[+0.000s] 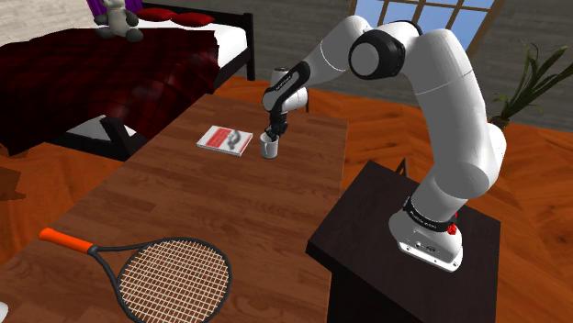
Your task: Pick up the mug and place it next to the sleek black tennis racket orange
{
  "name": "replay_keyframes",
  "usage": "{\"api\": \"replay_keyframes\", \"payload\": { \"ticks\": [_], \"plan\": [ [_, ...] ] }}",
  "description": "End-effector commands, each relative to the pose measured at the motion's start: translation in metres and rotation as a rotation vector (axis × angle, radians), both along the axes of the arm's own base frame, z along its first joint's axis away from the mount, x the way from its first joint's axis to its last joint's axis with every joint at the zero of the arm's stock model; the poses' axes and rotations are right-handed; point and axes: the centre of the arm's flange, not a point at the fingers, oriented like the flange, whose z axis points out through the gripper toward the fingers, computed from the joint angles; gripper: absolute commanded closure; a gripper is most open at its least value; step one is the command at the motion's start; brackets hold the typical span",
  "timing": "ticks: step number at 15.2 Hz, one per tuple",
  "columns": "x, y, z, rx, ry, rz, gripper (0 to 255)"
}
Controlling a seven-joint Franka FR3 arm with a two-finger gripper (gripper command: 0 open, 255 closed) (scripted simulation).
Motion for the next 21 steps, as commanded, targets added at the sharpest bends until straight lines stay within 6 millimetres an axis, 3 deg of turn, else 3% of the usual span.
{"api": "replay_keyframes", "payload": {
  "ticks": [1,21],
  "plan": [
    [0.0,0.0,0.009,0.0,-0.001,0.0,255],
    [0.0,0.0,0.114,0.0,-0.001,0.0,255]
  ]
}}
